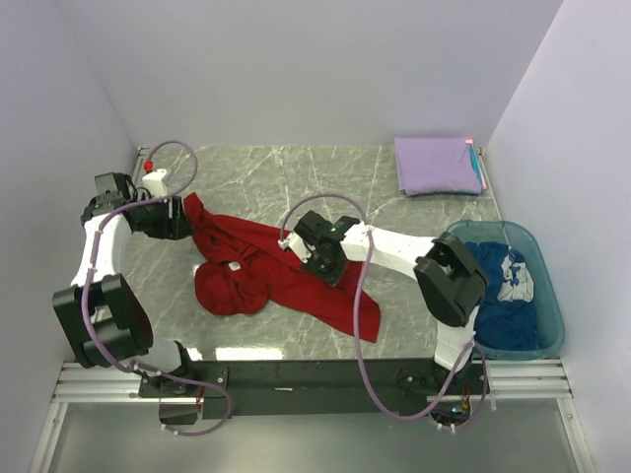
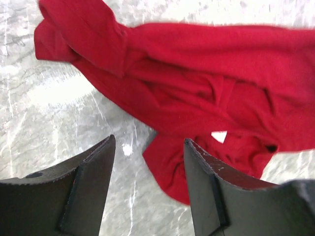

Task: Fold and stack the t-shirts
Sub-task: Flatten the tshirt out

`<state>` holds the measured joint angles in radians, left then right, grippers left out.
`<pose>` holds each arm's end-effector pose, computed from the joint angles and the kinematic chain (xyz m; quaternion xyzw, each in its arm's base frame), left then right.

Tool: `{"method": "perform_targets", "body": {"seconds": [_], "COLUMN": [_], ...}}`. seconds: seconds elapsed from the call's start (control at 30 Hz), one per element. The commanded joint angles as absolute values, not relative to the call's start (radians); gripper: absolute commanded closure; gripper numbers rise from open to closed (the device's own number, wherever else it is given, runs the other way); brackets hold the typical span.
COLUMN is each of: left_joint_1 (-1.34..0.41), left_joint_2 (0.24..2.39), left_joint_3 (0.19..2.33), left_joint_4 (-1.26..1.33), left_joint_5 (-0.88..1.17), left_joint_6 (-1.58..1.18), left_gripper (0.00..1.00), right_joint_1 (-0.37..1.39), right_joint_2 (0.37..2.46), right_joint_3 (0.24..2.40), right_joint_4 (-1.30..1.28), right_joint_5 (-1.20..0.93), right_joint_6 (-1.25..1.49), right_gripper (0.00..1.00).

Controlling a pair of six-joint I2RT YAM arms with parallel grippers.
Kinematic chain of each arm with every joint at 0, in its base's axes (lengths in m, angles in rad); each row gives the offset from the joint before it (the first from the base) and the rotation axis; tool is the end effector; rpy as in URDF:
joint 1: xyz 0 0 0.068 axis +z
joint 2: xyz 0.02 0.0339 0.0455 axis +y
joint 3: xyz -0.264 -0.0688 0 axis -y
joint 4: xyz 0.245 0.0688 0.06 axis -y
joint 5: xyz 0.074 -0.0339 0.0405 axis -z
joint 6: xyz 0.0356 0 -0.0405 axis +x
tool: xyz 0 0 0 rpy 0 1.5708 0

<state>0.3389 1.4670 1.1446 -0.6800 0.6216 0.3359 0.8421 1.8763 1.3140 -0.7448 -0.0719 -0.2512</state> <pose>0.2893 0.0800 0.2686 0.0844 0.9140 -0.1886 0.3491 0.2426 0.2757 0.1797 -0.5190 0.8439 0.0723 0.1153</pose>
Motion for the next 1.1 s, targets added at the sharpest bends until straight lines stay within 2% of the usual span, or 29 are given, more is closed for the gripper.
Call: {"method": "perform_targets", "body": {"seconds": [0.0,0.13,0.27,0.37,0.53,0.67,0.7,0.8,0.87,0.9,0.93,0.97,1.0,1.03,1.07], "left_joint_1": [0.336,0.298,0.275,0.229,0.134,0.031,-0.022,-0.121,-0.181,-0.231,-0.253,-0.27,-0.284,-0.285,-0.285], "left_joint_2": [1.392,1.341,1.316,1.335,1.351,1.316,1.295,1.27,1.279,1.295,1.302,1.311,1.348,1.368,1.406], "left_joint_3": [1.106,1.034,0.933,0.87,0.844,0.822,0.815,0.789,0.758,0.749,0.736,0.721,0.721,0.736,0.744], "left_joint_4": [-0.744,-0.854,-0.93,-0.911,-0.874,-0.839,-0.806,-0.715,-0.68,-0.66,-0.606,-0.601,-0.62,-0.682,-0.722], "left_joint_5": [0.633,0.666,0.709,0.706,0.704,0.672,0.655,0.592,0.549,0.51,0.488,0.465,0.45,0.442,0.437], "left_joint_6": [0.465,0.676,0.924,0.982,0.959,0.901,0.888,0.859,0.86,0.859,0.851,0.865,0.897,0.957,0.985], "left_gripper": [0.37,0.36,0.29,0.27,0.26,0.23,0.22,0.06,0.04,0.04,0.06,0.15,0.24,0.46,0.57], "right_joint_1": [0.821,0.756,0.622,0.556,0.569,0.584,0.584,0.575,0.561,0.557,0.549,0.54,0.532,0.526,0.514], "right_joint_2": [1.769,1.744,1.776,1.813,1.851,1.922,1.928,1.948,1.973,1.977,1.982,1.985,1.988,1.991,1.999], "right_joint_3": [1.354,1.408,1.54,1.607,1.589,1.557,1.557,1.571,1.601,1.608,1.611,1.614,1.618,1.629,1.64], "right_joint_4": [-0.801,-0.848,-0.946,-1.029,-1.107,-1.103,-1.103,-1.114,-1.144,-1.155,-1.166,-1.172,-1.177,-1.193,-1.201], "right_joint_5": [-0.089,-0.129,-0.194,-0.285,-0.432,-0.471,-0.475,-0.48,-0.494,-0.503,-0.509,-0.508,-0.506,-0.508,-0.509], "right_joint_6": [-0.291,-0.307,-0.316,-0.348,-0.387,-0.374,-0.37,-0.371,-0.371,-0.373,-0.374,-0.377,-0.379,-0.38,-0.382], "right_gripper": [1.0,1.0,1.0,1.0,1.0,1.0,1.0,1.0,0.99,0.94,0.91,0.88,0.81,0.77,0.76]}}
